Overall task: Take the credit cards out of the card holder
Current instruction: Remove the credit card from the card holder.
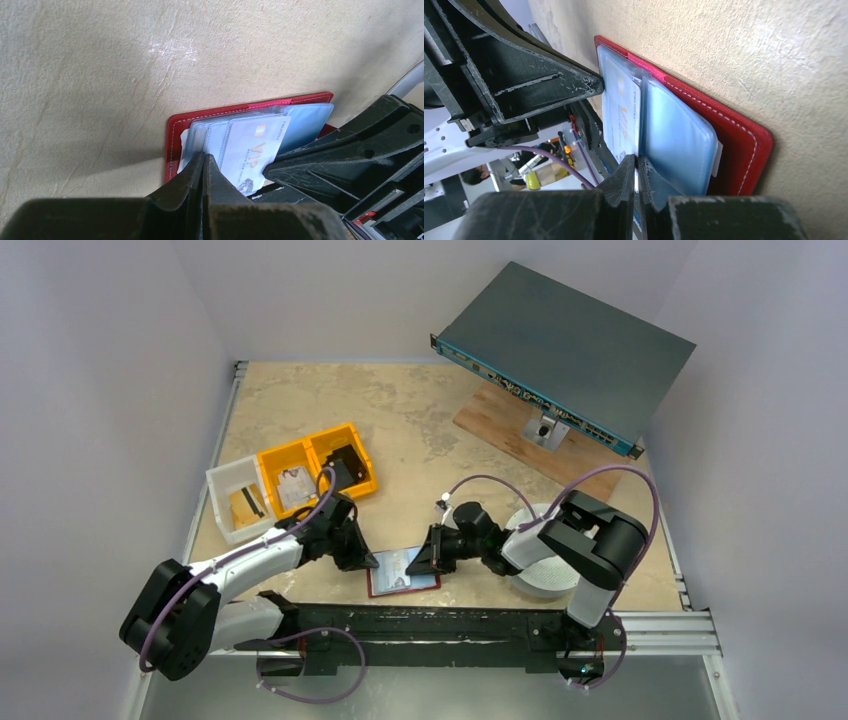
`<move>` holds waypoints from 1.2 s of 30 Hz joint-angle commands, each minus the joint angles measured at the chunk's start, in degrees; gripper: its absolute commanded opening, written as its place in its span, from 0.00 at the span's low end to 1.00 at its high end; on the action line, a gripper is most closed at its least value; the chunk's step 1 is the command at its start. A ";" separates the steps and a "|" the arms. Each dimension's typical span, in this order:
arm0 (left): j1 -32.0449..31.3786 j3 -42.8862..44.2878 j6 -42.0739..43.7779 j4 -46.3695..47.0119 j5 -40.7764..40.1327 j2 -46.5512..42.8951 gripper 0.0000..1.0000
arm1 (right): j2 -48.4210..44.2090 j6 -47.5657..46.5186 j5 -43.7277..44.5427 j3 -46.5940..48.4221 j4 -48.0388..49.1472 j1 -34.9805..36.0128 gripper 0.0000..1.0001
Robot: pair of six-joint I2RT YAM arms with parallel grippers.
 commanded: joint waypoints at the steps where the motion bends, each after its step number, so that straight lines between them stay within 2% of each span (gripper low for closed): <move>1: -0.29 -2.86 1.52 -6.32 -8.21 3.07 0.00 | -3.29 -3.36 3.09 -0.14 -5.23 -0.66 0.02; 10: -0.29 -2.61 1.70 -6.63 -8.05 3.04 0.00 | -3.67 -4.68 3.66 -0.60 -6.85 -1.02 0.05; 15: -0.26 -2.62 1.85 -6.86 -7.96 2.49 0.00 | -2.61 -4.06 2.18 -0.90 -3.95 -1.11 0.17; 36: -0.35 0.89 5.38 -7.61 -5.15 0.48 0.00 | 0.81 -3.34 0.85 2.81 -1.46 -1.15 0.17</move>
